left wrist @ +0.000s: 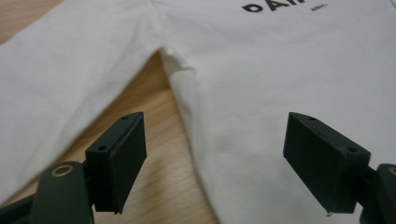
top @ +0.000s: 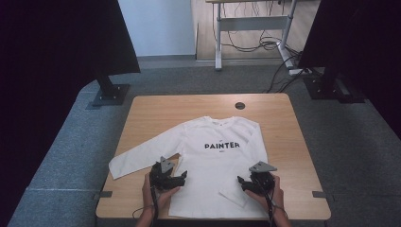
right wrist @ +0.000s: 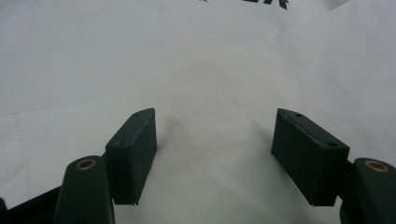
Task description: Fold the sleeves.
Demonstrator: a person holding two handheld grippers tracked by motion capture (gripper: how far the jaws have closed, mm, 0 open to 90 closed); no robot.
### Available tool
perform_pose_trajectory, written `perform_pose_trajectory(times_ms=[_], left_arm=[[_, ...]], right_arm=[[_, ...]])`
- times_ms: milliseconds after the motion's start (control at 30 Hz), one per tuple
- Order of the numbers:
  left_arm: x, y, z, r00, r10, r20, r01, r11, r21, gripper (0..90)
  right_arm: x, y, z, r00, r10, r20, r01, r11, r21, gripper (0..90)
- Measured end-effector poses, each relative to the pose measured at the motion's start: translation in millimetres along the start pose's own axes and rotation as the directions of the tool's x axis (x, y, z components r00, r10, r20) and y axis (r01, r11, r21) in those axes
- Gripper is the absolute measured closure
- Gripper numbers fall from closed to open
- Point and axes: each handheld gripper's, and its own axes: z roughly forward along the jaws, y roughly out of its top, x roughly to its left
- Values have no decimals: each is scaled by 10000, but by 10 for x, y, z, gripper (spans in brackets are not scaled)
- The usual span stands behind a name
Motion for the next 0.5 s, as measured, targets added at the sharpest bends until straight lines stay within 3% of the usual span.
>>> perform_pose_trajectory(times_ms=[233, 500], left_arm=[[206, -19, -38, 9983, -475, -333, 478, 9988, 58, 209], [483, -65, -61, 9918, -924, -882, 950, 9951, 258, 207]], right_arm=[[0, 0, 0, 10000, 2, 13, -2, 10000, -2, 303], [0, -2, -2, 10000, 6, 34, -6, 10000, -3, 302]])
